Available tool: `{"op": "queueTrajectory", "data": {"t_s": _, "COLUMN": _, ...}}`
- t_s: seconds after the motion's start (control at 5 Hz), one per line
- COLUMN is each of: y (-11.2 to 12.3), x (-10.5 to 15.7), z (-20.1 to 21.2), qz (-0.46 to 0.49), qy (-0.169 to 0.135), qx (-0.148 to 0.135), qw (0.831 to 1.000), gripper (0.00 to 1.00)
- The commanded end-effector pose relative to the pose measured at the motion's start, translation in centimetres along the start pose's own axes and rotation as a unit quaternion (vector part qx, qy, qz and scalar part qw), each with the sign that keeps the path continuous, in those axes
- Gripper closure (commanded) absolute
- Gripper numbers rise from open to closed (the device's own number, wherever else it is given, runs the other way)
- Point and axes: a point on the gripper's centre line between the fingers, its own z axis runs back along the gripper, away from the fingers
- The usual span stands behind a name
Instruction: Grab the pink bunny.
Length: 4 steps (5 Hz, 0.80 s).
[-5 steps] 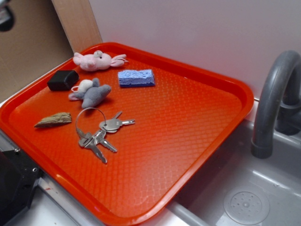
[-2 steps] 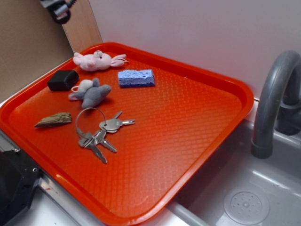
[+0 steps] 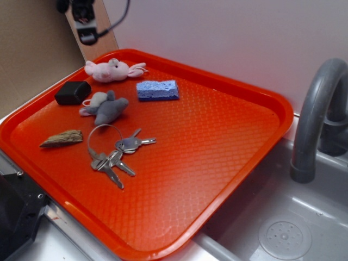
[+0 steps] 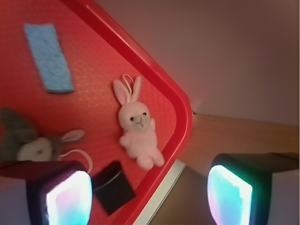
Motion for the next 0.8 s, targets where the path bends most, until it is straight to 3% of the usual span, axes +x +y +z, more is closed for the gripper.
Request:
{"op": "queueTrajectory", "data": {"t_s": 0.0, "y": 0.0, "x": 2.2, "z": -5.2, "qz": -0.042, "qy": 0.021, "qx": 0.02, "qw": 0.999, "gripper": 0.0}}
{"op": "queueTrajectory", "data": {"t_s": 0.2, "y": -0.4, "x": 2.6, "z": -8.4, "qz": -0.065, "qy": 0.05, "qx": 0.003, "qw": 0.997, "gripper": 0.0}}
{"op": "queueTrajectory", "data": {"t_s": 0.4, "y": -0.5, "x": 1.4, "z": -10.0, "qz": -0.086, "qy": 0.094, "qx": -0.002, "qw": 0.992, "gripper": 0.0}}
{"op": "queueTrajectory", "data": {"t_s": 0.6, "y": -0.2, "x": 0.8, "z": -10.2, "qz": -0.082, "qy": 0.086, "qx": -0.019, "qw": 0.993, "gripper": 1.0}}
